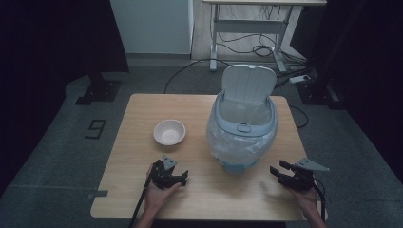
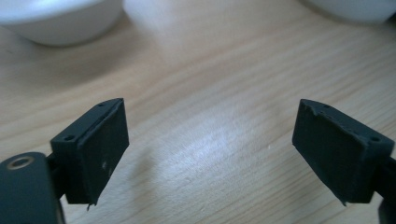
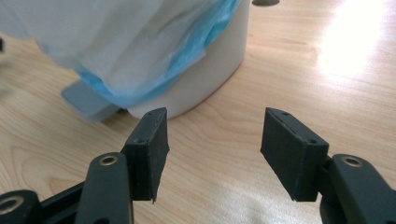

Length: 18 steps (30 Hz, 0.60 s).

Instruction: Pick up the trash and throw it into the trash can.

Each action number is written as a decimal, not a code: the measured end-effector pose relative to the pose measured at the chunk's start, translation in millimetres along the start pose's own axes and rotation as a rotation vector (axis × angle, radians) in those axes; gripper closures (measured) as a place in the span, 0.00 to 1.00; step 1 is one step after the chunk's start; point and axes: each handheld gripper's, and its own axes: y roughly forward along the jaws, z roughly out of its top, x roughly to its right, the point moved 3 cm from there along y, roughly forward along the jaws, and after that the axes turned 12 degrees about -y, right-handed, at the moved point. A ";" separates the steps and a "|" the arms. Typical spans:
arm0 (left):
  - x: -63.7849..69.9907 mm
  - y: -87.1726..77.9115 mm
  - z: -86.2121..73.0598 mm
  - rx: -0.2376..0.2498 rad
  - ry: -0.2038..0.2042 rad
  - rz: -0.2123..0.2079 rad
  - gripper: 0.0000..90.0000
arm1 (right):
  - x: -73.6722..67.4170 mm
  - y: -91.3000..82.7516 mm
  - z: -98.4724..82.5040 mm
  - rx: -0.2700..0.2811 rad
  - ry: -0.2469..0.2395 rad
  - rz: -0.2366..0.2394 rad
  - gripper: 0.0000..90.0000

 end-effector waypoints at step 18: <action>-34.2 -19.1 10.3 0.056 -0.117 -0.016 0.15 | -7.0 11.0 -7.9 -0.091 -0.053 -0.005 0.46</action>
